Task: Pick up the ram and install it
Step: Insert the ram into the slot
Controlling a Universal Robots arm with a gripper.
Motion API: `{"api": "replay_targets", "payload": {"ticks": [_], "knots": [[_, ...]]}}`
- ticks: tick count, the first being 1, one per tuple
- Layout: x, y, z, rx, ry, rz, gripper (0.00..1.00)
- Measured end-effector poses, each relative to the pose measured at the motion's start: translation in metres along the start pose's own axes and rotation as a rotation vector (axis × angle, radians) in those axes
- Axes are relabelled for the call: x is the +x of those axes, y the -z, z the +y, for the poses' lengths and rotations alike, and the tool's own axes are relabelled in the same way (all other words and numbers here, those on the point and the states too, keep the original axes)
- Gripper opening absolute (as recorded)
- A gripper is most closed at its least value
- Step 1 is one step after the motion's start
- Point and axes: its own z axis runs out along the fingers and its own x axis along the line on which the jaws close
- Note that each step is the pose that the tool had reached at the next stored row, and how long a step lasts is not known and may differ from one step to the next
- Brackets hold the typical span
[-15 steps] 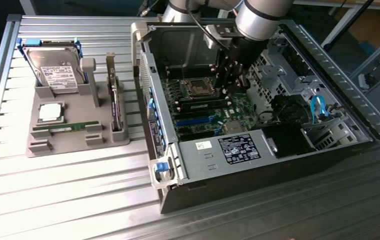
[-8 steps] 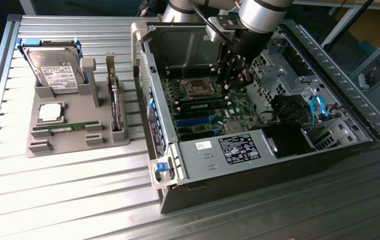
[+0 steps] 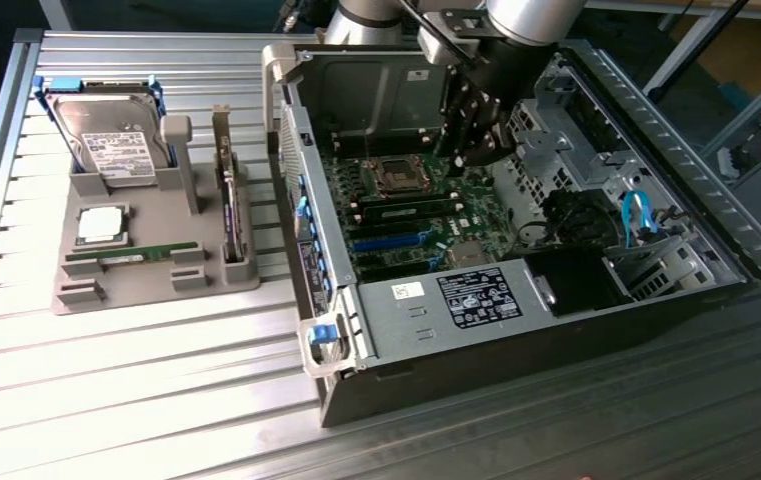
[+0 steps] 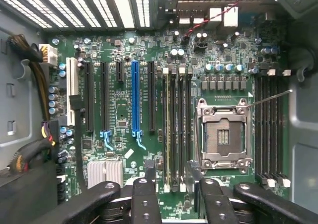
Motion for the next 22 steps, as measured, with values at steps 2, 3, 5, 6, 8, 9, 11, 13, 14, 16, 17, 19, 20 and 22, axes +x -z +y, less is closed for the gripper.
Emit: {"api": "replay_targets", "payload": {"ticks": [2,3,5,6,8,9,11,13,14,16,17,19,20,22], "knots": [[0.000,0.0069,0.0003,0.0000,0.000,0.0002,0.38],[0.000,0.0088,0.0004,0.0000,0.000,0.0003,0.38],[0.000,0.0101,0.0005,0.0001,0.000,0.0000,0.38],[0.000,0.0101,0.0005,0.0002,0.000,-0.0002,0.38],[0.000,0.0104,0.0005,0.0002,0.000,0.0003,0.38],[0.000,0.0109,0.0008,0.0006,0.000,0.0005,0.38],[0.000,0.0130,0.0016,0.0031,0.000,0.0003,0.38],[0.000,0.0143,0.0021,0.0049,0.000,0.0002,0.38],[0.000,0.0156,0.0024,0.0059,0.000,0.0002,0.38],[0.000,0.0173,0.0027,0.0070,0.000,0.0002,0.38],[0.000,0.0182,0.0028,0.0078,0.000,0.0001,0.38],[0.000,0.0205,0.0030,0.0081,0.000,0.0003,0.38],[-0.001,0.0223,0.0031,0.0081,0.000,0.0004,0.38],[-0.001,0.0236,0.0032,0.0082,0.000,0.0005,0.38]]}}
